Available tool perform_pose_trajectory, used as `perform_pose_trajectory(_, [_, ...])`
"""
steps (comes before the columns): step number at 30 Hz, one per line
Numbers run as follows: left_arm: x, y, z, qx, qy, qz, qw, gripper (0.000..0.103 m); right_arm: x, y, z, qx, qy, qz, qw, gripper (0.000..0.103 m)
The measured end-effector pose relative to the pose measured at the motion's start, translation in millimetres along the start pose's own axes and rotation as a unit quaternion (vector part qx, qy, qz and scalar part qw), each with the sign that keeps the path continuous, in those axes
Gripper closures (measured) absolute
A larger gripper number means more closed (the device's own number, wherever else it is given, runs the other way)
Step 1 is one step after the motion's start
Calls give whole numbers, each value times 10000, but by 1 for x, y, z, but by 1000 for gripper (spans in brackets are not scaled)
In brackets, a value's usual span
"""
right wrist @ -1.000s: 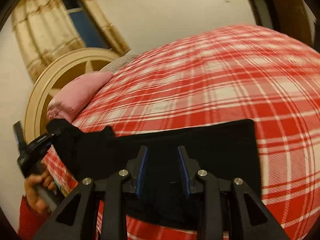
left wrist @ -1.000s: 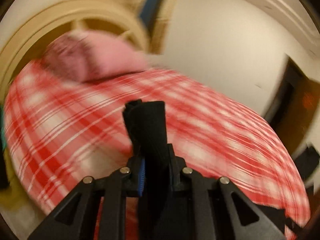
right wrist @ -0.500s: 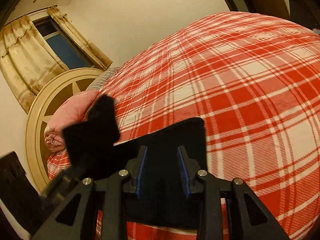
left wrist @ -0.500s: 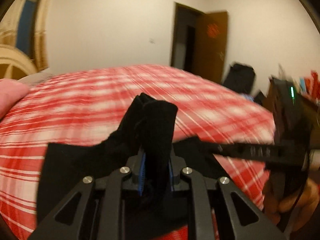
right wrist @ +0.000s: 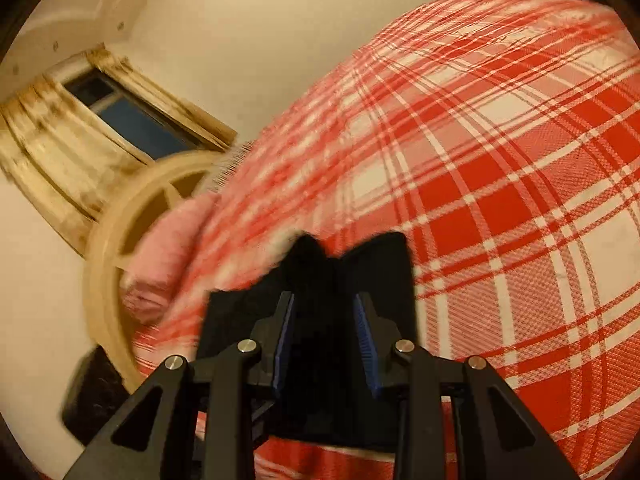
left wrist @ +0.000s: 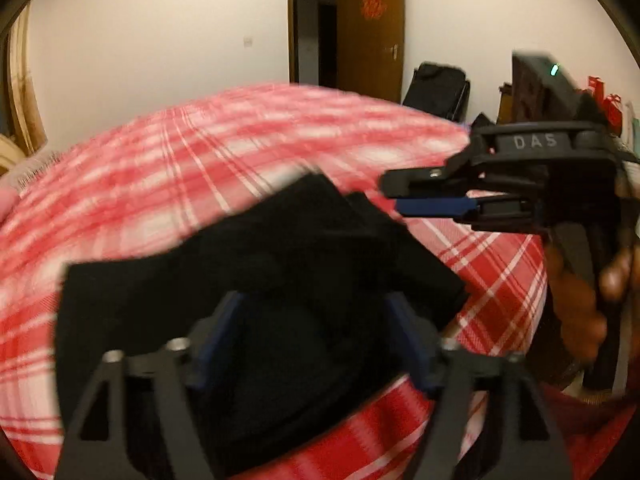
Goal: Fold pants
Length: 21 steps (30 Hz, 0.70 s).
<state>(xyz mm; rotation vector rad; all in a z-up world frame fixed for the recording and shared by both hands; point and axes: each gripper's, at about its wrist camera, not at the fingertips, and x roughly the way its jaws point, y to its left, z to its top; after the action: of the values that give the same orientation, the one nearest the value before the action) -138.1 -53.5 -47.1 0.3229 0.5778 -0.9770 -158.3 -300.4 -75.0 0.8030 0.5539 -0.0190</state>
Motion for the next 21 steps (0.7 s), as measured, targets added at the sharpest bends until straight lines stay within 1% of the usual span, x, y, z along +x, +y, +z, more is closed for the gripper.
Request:
perform_pose_trajectory(1, [-7,5,1,-31,-97,24,9999,18,-4,1,3,21,-61,95,9999,64])
perform_pose_trajectory(2, [-20,16,3,-151,-199,79,9997,16,-7,4,5,0,-121,136,9998,51])
perform_pose_trajectory(3, [-30,28,4,-329,-302,175,9988,14,-9,8,7,-69,-197,155,9997,44])
perform_pose_trajectory(4, [-32,38,6,-463,-359,262,9979,14,-8,11,8,-142,-216,141,9996,39])
perform_pose_trajectory(5, [-39,52,6,-716,-428,423,9956,14,-5,15,10,-219,-190,97,9995,39])
perform_pose_trajectory(7, [-44,77,5,-1208,-427,698,9893,14,7,22,11,-424,-27,13,9991,39])
perform_pose_trajectory(8, [-44,91,2,-1493,-337,900,9841,14,15,26,9,-578,74,-105,9982,39])
perform_pose_trajectory(10, [-39,111,-4,-1913,-101,1190,9742,14,31,36,1,-932,292,-392,9944,39])
perform_pose_trajectory(11, [-37,121,-9,-2147,13,1302,9679,14,38,39,-4,-1097,409,-566,9915,39])
perform_pose_trajectory(12, [-36,127,-13,-2315,66,1352,9634,14,47,43,-13,-1319,594,-827,9860,40])
perform_pose_trajectory(13, [-36,133,-18,-2474,105,1376,9590,14,53,45,-21,-1428,722,-915,9829,42])
perform_pose_trajectory(14, [-35,138,-22,-2605,137,1389,9553,14,56,45,-29,-1513,809,-947,9806,42])
perform_pose_trajectory(15, [-34,140,-24,-2664,153,1403,9535,14,57,50,-38,-1710,783,-993,9771,43])
perform_pose_trajectory(16, [-34,141,-27,-2701,173,1427,9520,14,57,55,-43,-1930,740,-1132,9718,51])
perform_pose_trajectory(17, [-34,140,-28,-2714,203,1465,9510,14,58,59,-47,-2151,730,-1306,9651,63])
perform_pose_trajectory(18, [-39,139,-31,-2719,216,1485,9506,14,58,61,-48,-2253,739,-1348,9621,69])
perform_pose_trajectory(19, [-38,140,-30,-2729,226,1486,9502,14,58,60,-46,-2185,768,-1236,9649,80])
perform_pose_trajectory(20, [-38,138,-29,-2726,227,1471,9505,14,57,61,-45,-2148,782,-1203,9661,81])
perform_pose_trajectory(21, [-39,137,-27,-2713,216,1467,9510,14,55,65,-45,-2231,744,-1253,9638,82])
